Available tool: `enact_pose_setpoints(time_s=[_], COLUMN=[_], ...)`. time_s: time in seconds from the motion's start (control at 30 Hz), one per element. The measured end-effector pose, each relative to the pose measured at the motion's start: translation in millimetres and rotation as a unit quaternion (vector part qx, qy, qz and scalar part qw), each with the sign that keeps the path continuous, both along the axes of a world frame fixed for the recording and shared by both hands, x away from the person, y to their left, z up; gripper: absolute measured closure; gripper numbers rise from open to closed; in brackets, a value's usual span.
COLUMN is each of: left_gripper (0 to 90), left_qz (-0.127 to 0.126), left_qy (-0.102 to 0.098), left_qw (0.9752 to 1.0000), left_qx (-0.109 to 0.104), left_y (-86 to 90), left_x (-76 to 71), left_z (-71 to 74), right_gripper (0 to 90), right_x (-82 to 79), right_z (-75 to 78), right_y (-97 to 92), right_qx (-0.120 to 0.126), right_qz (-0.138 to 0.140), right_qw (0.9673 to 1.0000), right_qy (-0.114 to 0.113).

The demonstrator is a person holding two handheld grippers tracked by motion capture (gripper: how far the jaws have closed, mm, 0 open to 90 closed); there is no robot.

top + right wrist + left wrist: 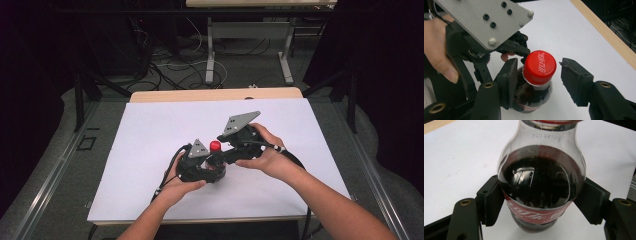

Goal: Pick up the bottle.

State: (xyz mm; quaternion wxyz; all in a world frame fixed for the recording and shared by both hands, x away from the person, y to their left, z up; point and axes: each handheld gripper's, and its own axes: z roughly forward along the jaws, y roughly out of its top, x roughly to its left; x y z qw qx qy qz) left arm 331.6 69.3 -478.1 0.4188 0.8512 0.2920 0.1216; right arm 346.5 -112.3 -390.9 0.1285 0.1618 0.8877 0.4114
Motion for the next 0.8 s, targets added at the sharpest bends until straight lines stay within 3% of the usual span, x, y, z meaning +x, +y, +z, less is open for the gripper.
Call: enact_pose_setpoints(time_s=[0.5, 0.67, 0.73, 0.8], left_gripper=[30.0, 30.0, 30.0, 30.0], left_qz=[-0.012, -0.022, -0.019, -0.023], left_qy=[-0.002, 0.007, 0.001, 0.001], left_qw=[0.9999, 0.9997, 0.9998, 0.9997], left_qx=[0.003, 0.005, 0.000, 0.002], left_y=[-5.8, -5.5, -6.5, -6.4], left_x=[-3.8, -4.6, -5.0, -5.4], left_z=[-0.2, 1.0, 0.0, 0.4], right_gripper=[55.2, 60.3, 60.8, 60.9], right_x=[-0.7, 2.1, 5.8, 6.5], right_z=[-3.3, -1.2, 0.5, 1.3], right_y=[13.3, 13.8, 12.3, 11.9], right_qx=[-0.007, -0.020, -0.023, -0.025], right_qz=[0.006, 0.019, 0.039, 0.043], right_qw=[0.9999, 0.9996, 0.9990, 0.9988], right_qy=[-0.012, -0.011, -0.004, -0.004])
